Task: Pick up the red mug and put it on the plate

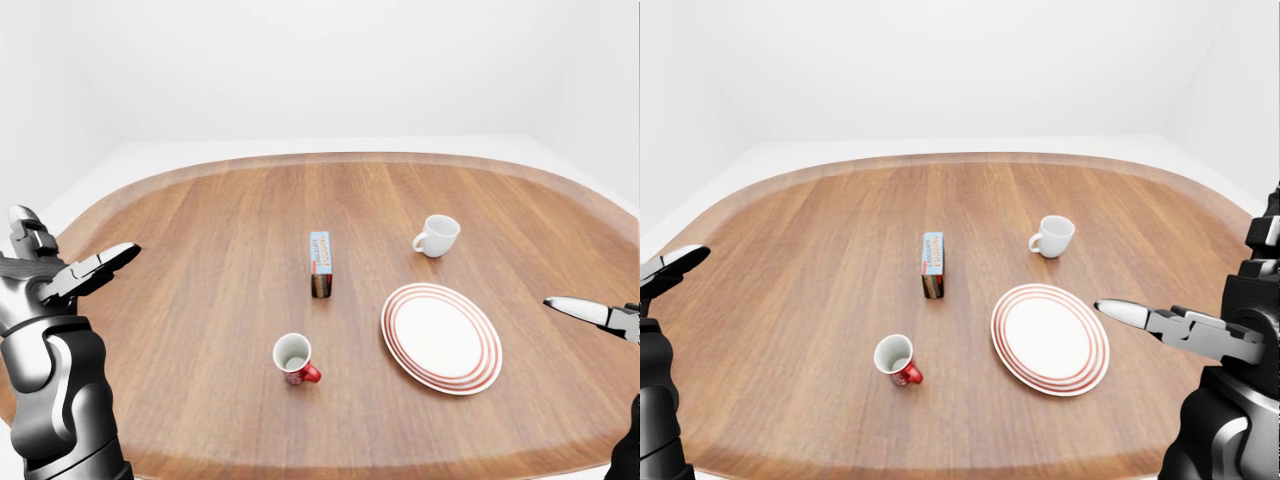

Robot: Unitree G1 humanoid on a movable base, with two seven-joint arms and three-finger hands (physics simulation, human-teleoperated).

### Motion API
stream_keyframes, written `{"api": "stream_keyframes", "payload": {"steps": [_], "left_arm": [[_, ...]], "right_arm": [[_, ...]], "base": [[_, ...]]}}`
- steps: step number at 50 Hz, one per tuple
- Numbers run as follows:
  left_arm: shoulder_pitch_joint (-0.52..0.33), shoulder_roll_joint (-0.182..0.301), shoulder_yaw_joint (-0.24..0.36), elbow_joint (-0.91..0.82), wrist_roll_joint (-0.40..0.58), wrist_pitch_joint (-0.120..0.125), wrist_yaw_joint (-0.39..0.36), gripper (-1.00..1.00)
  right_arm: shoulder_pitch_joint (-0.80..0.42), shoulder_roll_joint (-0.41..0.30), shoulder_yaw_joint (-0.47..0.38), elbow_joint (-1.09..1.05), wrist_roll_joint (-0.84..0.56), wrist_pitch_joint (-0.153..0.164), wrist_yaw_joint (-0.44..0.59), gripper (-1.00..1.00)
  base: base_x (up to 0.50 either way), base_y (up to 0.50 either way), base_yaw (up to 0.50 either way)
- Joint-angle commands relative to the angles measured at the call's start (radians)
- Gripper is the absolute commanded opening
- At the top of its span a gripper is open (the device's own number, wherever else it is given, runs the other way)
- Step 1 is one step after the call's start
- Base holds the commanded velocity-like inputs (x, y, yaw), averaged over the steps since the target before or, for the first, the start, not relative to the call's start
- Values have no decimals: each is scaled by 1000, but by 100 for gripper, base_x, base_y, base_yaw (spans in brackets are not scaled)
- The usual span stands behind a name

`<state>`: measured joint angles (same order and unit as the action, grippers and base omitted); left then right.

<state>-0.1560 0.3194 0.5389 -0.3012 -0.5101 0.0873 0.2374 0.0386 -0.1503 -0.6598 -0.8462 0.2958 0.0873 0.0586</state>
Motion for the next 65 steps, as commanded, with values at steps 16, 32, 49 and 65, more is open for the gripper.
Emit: {"api": "stream_keyframes", "payload": {"steps": [16,32,49,65], "left_arm": [[-2,-1,-3,-1,5,0,1,100],[-3,-1,-7,18,9,0,-7,100],[4,-6,-3,-12,7,0,-2,100],[3,-6,-2,-14,7,0,0,100]], "right_arm": [[-9,82,383,28,-190,0,48,100],[84,140,857,222,-437,0,56,100],[119,137,1111,463,-495,0,2,100],[108,152,1145,589,-476,0,15,100]], "base": [[0,0,0],[0,0,0],[0,0,0],[0,0,0]]}}
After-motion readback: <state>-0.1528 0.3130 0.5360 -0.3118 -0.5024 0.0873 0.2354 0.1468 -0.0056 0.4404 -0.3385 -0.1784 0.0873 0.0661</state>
